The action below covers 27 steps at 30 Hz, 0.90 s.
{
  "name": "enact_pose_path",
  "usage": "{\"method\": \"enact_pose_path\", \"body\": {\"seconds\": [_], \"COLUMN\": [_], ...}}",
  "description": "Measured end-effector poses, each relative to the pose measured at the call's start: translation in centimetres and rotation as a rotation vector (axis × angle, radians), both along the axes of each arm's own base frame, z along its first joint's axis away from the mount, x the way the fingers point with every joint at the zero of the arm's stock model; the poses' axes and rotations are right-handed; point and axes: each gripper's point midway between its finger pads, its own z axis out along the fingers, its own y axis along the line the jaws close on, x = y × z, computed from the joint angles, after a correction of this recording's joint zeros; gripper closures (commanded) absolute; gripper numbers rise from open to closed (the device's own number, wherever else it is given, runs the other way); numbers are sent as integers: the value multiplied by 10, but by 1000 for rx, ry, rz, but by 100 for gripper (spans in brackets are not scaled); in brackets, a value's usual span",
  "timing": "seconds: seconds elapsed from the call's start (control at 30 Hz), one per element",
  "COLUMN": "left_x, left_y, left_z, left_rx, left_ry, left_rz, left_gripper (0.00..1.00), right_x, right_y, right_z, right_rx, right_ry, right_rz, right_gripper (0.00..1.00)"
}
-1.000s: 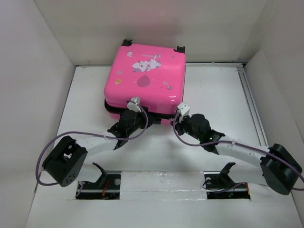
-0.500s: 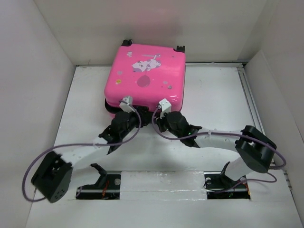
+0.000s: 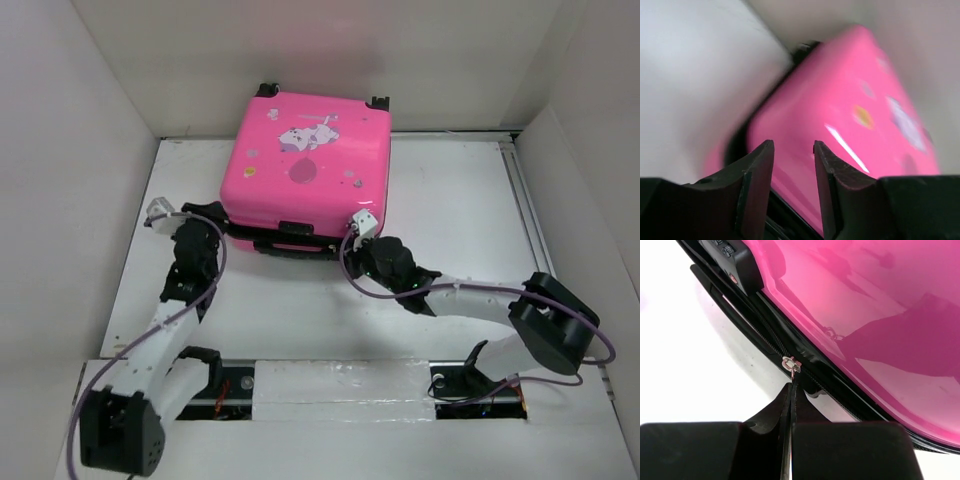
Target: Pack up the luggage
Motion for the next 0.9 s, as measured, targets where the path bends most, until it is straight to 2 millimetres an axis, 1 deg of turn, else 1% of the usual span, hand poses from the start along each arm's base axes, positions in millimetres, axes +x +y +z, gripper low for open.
{"method": "enact_pose_path", "body": {"seconds": [0.07,0.13,0.2,0.27,0.3,0.33,0.37,0.43,0.47,0.5,0.67,0.73,0.8,0.83,0.9], "left_x": [11,12,12,17,21,26,31,42,46,49,51,50,46,44,36], "left_y": [30,55,69,74,72,68,63,47,38,36,26,15,-7,-21,-56], "left_z": [-26,-50,-61,-68,-73,-81,-89,-111,-120,-124,-122,-121,-120,-120,-121], "left_rx": [-36,-82,-122,-146,-151,-158,-164,-173,-174,-165,-139,-121,-105,-101,-116], "left_ry": [69,122,145,153,167,186,209,281,309,312,278,259,246,240,230], "left_rz": [82,146,180,186,168,144,116,45,14,12,14,19,-3,-25,-106], "left_gripper": [67,71,76,80,85,93,93,100,100,100,100,100,100,100,100], "right_x": [-2,-3,-4,-4,-4,-4,-4,-5,-5,-6,-8,-7,-4,-2,1], "right_y": [-1,-1,0,0,1,1,1,2,2,3,4,5,6,7,10], "right_z": [0,1,1,2,2,2,2,2,2,2,2,2,4,3,3], "right_rx": [5,11,12,13,13,12,12,12,11,9,-11,-24,-37,-45,-61], "right_ry": [1,-3,-6,-7,-8,-9,-9,-10,-11,-13,-22,-26,-30,-31,-34], "right_rz": [11,22,30,33,35,36,37,40,41,42,26,13,-5,-16,-28], "right_gripper": [100,100,100,100,100,100,100,100,100,100,100,100,100,100,100]}}
